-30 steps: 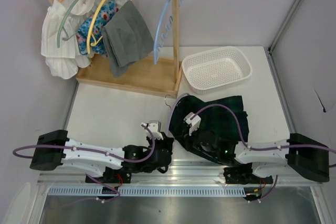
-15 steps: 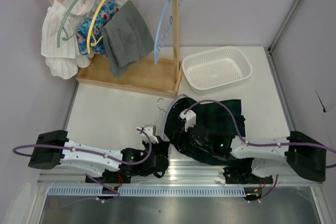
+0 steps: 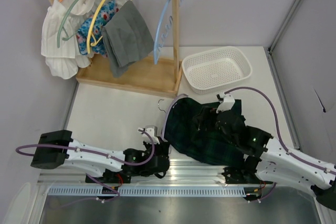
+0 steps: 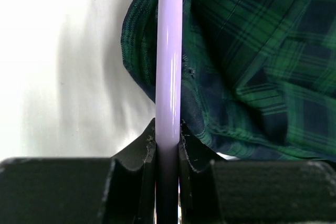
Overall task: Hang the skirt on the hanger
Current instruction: Place skirt on hanger
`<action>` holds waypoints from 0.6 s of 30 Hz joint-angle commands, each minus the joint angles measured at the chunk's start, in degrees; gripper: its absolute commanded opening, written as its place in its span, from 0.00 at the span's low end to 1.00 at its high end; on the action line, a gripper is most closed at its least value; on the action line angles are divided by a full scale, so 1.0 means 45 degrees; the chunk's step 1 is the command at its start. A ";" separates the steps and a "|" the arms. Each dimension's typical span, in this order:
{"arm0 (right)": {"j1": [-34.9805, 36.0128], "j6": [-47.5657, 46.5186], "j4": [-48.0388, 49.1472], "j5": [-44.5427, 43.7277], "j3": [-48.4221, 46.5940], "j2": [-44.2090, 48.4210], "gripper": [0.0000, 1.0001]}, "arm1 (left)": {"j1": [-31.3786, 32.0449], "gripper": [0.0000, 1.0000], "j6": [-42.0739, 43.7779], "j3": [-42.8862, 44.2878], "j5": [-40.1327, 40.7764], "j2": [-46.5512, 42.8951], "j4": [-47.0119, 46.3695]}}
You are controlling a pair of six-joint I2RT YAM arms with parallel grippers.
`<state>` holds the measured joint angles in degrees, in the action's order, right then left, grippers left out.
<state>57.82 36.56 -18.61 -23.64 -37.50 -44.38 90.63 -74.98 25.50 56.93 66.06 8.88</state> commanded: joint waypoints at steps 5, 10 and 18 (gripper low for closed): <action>-0.1988 0.0335 -0.1066 -0.0393 0.1318 0.0115 0.95 | 0.0173 0.00 0.0412 0.0779 0.0689 0.0476 -0.0275; -0.3590 -0.0466 0.1398 0.1578 0.2531 -0.0077 0.93 | 0.0192 0.00 0.0978 0.0779 0.0846 0.0300 -0.0607; -0.3534 -0.1912 0.5774 0.3278 0.3117 -0.1679 0.82 | 0.0173 0.00 0.1311 0.0838 0.0904 0.0416 -0.0900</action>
<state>41.30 31.55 -4.89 -13.61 -24.16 -50.22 91.00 -70.28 26.81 58.26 68.23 7.81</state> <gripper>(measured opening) 0.834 0.192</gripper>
